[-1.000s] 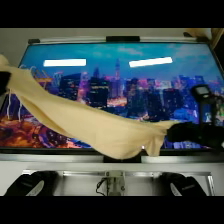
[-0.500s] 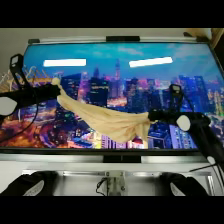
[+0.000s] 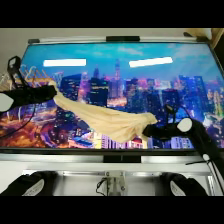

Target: Fold the shirts.

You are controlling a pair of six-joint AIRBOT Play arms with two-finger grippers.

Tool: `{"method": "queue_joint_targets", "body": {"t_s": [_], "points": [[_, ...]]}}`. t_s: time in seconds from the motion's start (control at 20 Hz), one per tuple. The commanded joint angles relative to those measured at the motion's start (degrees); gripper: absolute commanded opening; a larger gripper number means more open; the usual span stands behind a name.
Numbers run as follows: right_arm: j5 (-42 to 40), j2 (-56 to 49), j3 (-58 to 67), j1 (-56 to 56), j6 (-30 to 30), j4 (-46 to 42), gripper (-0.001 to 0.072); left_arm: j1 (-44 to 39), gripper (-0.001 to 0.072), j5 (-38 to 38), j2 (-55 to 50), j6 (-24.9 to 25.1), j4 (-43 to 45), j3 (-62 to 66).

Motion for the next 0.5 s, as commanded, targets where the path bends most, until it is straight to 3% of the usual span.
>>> {"method": "queue_joint_targets", "body": {"t_s": [0.0, 0.25, 0.4, 0.45], "points": [[-3.19, -0.13, -4.28, 0.63, -0.28, 4.28, 0.0672, -0.04, 0.0036, -3.04, -0.04, 0.02, -0.15, 0.07], [-5.44, -1.53, -4.28, 0.63, -0.44, 5.95, 0.0671, -0.04, 0.0036, -3.1, -0.04, 0.0, -0.15, 0.07], [-5.03, -7.87, -4.28, 0.63, -3.06, 13.6, 0.0668, -0.04, 0.0036, -3.1, -0.04, -0.02, -0.17, 0.07], [-5.16, -9.73, -4.28, 0.63, -4.68, 16.46, 0.0619, -0.04, 0.0036, -3.13, -0.04, -0.02, -0.17, 0.07]]}}
